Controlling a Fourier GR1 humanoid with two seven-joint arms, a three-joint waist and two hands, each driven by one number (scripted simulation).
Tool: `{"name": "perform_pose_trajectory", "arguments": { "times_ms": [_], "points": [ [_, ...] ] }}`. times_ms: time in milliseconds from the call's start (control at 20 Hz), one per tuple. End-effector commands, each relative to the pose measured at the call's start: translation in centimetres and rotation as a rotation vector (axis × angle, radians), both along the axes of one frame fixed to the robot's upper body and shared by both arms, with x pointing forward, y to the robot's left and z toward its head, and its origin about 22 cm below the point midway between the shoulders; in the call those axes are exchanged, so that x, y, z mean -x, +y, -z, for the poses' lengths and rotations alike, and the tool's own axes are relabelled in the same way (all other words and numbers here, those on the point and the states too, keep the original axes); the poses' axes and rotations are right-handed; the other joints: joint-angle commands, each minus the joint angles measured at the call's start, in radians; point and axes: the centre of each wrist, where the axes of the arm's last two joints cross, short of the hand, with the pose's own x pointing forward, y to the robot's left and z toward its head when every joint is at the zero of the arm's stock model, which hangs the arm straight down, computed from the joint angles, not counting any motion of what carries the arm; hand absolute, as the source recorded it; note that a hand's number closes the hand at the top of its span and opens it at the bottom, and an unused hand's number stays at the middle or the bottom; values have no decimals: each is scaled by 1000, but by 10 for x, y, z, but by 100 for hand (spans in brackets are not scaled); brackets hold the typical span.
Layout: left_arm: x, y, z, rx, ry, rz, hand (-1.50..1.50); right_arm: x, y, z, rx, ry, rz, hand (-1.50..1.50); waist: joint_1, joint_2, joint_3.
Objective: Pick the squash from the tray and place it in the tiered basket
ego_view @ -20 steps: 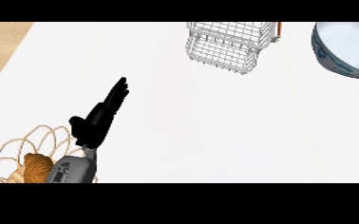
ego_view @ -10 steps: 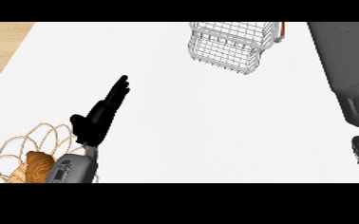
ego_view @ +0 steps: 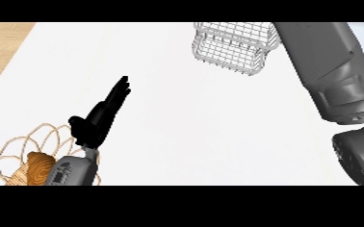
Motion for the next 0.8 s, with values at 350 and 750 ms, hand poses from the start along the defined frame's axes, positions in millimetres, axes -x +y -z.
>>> {"name": "perform_pose_trajectory", "arguments": {
  "times_ms": [350, 750],
  "points": [
    [6, -1, 1, -6, -4, -1, 0, -8, -1, 5, -365, 301, 50, -150, -10, -5, 0],
    [7, 8, 1, 5, 2, -3, 0, -8, -23, -3, -465, 100, 189, -150, -16, -7, 0]
  ]
}}
